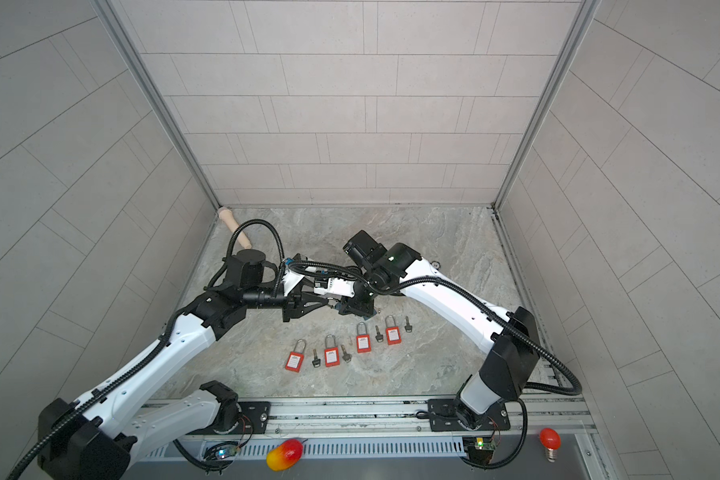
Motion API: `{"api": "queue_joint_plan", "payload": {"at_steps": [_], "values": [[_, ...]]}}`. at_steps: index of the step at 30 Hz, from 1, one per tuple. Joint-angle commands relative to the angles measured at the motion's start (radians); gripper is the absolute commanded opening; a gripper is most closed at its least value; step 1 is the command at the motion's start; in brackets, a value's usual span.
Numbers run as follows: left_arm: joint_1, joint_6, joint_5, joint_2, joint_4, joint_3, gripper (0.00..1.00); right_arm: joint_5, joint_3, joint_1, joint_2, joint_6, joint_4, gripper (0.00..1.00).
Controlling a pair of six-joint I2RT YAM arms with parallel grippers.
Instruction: Lock with the key
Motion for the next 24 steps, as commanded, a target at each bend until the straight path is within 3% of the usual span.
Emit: {"api": "queue_joint_plan", "payload": {"at_steps": [1, 10, 13, 19, 24], "values": [[-0.015, 0.028, 0.006, 0.006, -0.014, 0.017, 0.38, -0.042, 0.039, -0.003, 0.005, -0.020, -0.018, 0.05], [-0.032, 0.032, -0.026, 0.014, -0.002, 0.013, 0.24, -0.062, 0.036, -0.003, 0.017, -0.018, -0.018, 0.05], [-0.033, 0.028, -0.029, 0.007, 0.014, 0.006, 0.23, -0.069, 0.037, -0.003, 0.025, -0.017, -0.019, 0.05], [-0.034, 0.002, -0.017, 0.014, 0.047, -0.001, 0.28, -0.084, 0.050, -0.003, 0.033, -0.017, -0.025, 0.04], [-0.038, -0.001, -0.002, 0.017, 0.056, -0.005, 0.19, -0.080, 0.059, -0.003, 0.036, -0.021, -0.034, 0.04]]}}
